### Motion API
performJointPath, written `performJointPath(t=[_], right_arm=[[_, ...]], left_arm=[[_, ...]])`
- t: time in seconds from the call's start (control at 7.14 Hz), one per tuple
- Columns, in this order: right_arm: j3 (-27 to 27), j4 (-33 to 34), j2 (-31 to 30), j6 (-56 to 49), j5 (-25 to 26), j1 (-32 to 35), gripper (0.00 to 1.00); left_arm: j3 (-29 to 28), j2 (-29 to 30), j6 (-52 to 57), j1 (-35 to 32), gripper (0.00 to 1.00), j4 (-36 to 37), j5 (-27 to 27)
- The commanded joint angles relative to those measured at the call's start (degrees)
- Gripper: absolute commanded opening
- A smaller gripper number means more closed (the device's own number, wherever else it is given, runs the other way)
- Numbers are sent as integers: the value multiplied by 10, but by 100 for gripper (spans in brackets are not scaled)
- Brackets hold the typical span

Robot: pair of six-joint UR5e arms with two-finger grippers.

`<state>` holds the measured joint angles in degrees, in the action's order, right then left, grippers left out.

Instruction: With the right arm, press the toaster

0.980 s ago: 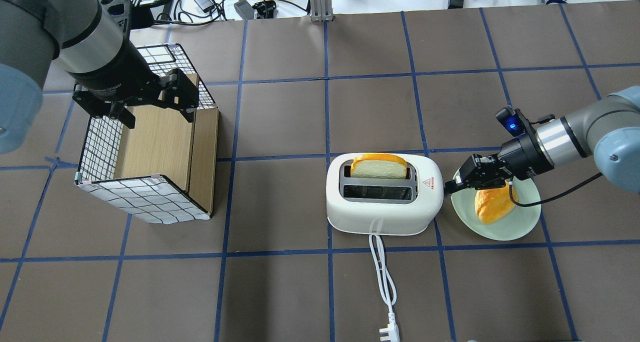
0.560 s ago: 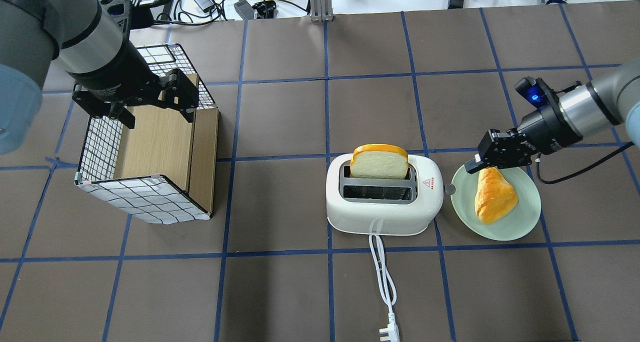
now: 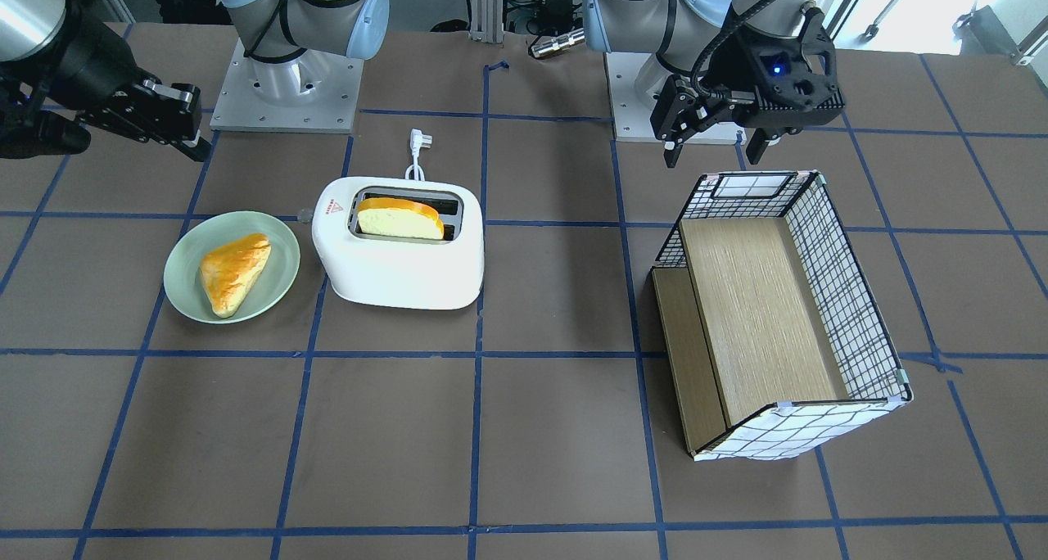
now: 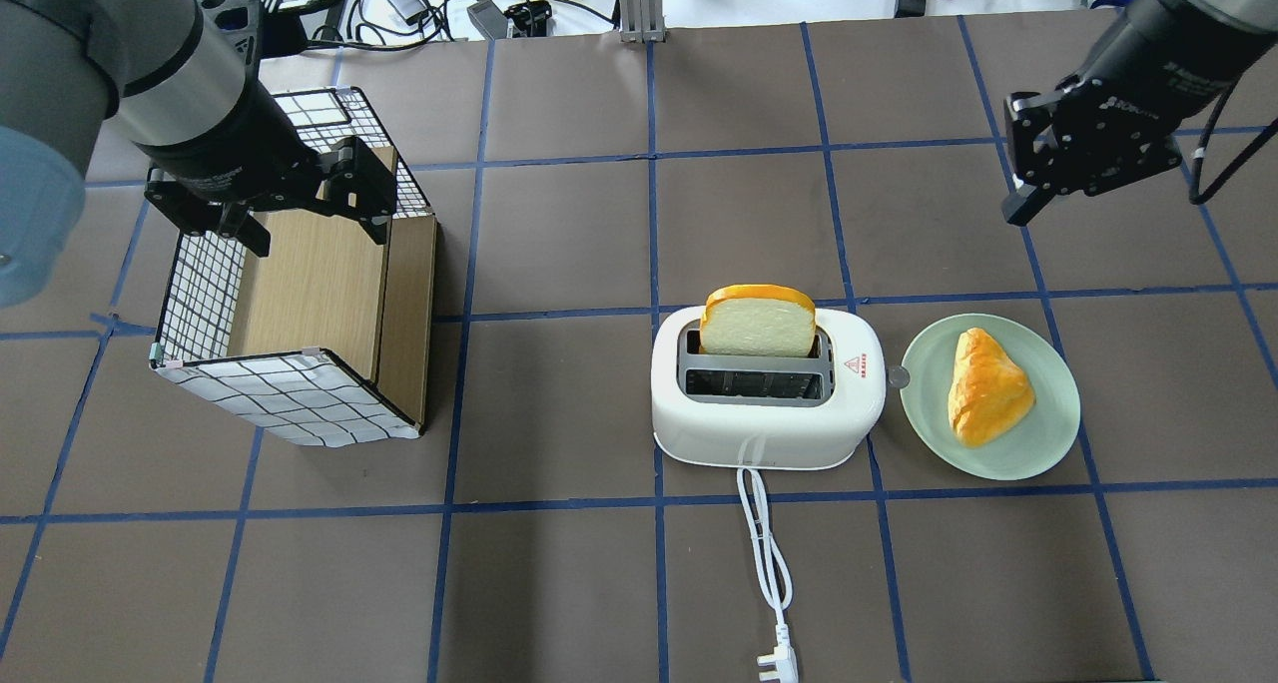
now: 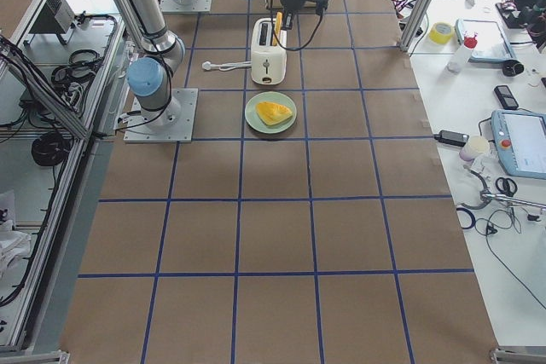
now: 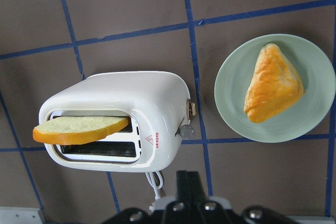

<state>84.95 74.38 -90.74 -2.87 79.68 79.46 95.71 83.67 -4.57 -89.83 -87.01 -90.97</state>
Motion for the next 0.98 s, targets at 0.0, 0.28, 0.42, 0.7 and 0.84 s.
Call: performJointPath(t=[0.0,0.28,0.42,0.7,0.84], right_arm=[[-30,44,4,127,57,99,0],[-23,109,13,170,108,146,11],[-22,143,15,162,130,148,56],[-21,187,19,158,126,148,100],[-21,195,20,157,126,148,100]], left_arm=[[0,0,0,1,100,0,0],[0,0,0,0,100,0,0],[0,0,0,0,100,0,0],[0,0,0,0,100,0,0],[0,0,0,0,100,0,0]])
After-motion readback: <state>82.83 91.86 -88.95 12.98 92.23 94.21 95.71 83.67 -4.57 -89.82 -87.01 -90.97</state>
